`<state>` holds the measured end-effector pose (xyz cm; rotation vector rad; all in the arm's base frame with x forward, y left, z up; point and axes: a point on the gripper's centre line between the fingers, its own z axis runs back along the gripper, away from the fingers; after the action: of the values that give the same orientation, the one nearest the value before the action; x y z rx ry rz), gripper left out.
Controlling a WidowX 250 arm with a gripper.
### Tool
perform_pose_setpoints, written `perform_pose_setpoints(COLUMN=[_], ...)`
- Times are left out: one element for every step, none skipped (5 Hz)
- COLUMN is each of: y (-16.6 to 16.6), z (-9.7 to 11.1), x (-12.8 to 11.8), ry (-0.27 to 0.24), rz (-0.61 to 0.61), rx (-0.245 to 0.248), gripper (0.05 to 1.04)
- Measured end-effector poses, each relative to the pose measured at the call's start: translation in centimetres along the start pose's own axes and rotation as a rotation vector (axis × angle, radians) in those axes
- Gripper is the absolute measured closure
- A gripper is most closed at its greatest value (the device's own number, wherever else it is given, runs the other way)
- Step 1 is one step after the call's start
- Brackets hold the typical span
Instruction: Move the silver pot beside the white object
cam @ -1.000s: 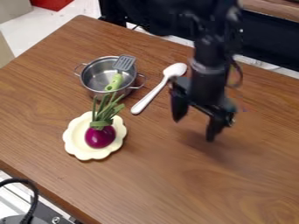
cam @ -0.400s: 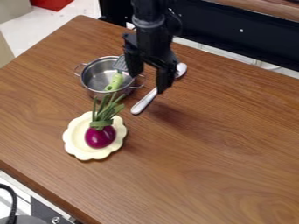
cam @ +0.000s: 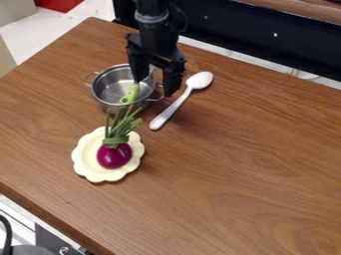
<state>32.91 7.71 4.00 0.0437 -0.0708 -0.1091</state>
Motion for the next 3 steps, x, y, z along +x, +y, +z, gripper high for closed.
perform_pose_setpoints(y=[0.0,0.0,0.0], z=[-0.4,-1.4,-2.0], x=[0.3,0.3,0.2], ry=[-0.022,-0.024,-0.03], rz=[-0.013,-0.011,-0.006], rx=[0.002,-0.005,-0.006], gripper=[0.085,0.085,0.085])
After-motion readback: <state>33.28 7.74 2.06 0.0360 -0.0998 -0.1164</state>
